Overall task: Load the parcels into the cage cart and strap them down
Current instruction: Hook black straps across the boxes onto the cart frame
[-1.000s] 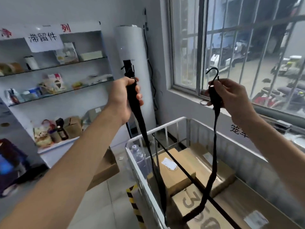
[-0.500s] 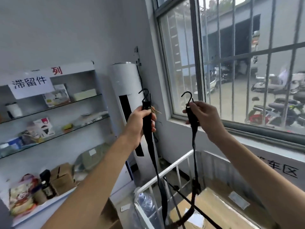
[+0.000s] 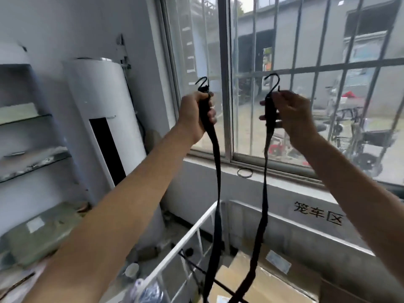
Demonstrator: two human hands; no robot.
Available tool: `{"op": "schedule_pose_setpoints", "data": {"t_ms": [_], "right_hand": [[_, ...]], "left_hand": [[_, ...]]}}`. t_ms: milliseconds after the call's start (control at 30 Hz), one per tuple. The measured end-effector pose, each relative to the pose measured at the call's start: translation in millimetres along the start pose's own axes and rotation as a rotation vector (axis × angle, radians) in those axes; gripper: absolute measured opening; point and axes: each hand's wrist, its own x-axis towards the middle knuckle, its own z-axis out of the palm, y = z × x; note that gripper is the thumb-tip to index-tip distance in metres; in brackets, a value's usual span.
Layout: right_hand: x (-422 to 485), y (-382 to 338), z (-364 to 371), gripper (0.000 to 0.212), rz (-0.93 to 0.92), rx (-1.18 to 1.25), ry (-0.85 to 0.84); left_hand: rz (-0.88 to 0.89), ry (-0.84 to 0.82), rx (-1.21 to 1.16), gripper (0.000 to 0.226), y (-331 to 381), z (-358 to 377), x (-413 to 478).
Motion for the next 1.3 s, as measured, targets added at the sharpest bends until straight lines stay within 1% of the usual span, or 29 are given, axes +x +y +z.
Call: {"op": "schedule_pose_setpoints", "data": {"t_ms": [167, 233, 300, 400, 533, 667, 733, 833, 933, 1033, 1100, 1200, 1233, 1300], "right_hand": [[48, -11, -61, 0.011, -0.127, -0.024, 0.113], [55, -3, -79, 0.011, -0.169, -0.035, 0.139], [54, 21, -89, 0.013, -0.158, -0.067, 0.163], [37, 76, -90, 0.015, -0.068, -0.124, 0.164], [-4, 170, -71, 0.02, 0.114, -0.178, 0.182], [-42, 280, -37, 0.02, 0.315, -0.258, 0.087], [-58, 342, -15, 0.02, 0.431, -0.315, 0.017], [-84, 431, 17, 0.02, 0.619, -0.337, -0.082], [-114, 506, 39, 0.02, 0.724, -0.387, -0.163], [-134, 565, 54, 0.017, 0.831, -0.379, -0.222], [-142, 597, 58, 0.022, 0.891, -0.367, -0.257], [-150, 630, 58, 0.032, 0.909, -0.351, -0.256], [-152, 638, 56, 0.033, 0.912, -0.355, -0.249], [-153, 651, 50, 0.034, 0.919, -0.364, -0.25]], "left_hand": [[-0.003, -0.123, -0.118, 0.019, -20, 27, 63], [-0.026, -0.173, -0.153, 0.017, -42, 31, 82], [-0.061, -0.176, -0.143, 0.016, -77, 25, 98], [-0.188, -0.071, -0.169, 0.017, -156, -6, 110], [-0.403, 0.107, -0.222, 0.022, -283, -76, 101], [-0.615, 0.259, -0.157, 0.025, -401, -155, 90], [-0.691, 0.364, -0.155, 0.027, -448, -195, 92], [-0.74, 0.516, -0.163, 0.025, -508, -249, 96], [-0.774, 0.548, -0.181, 0.022, -554, -289, 101], [-0.799, 0.567, -0.112, 0.018, -593, -320, 112], [-0.801, 0.557, -0.037, 0.017, -620, -337, 119], [-0.815, 0.532, 0.052, 0.019, -651, -354, 132], [-0.818, 0.546, 0.043, 0.019, -660, -359, 137], [-0.82, 0.629, -0.017, 0.018, -672, -367, 145]]}}
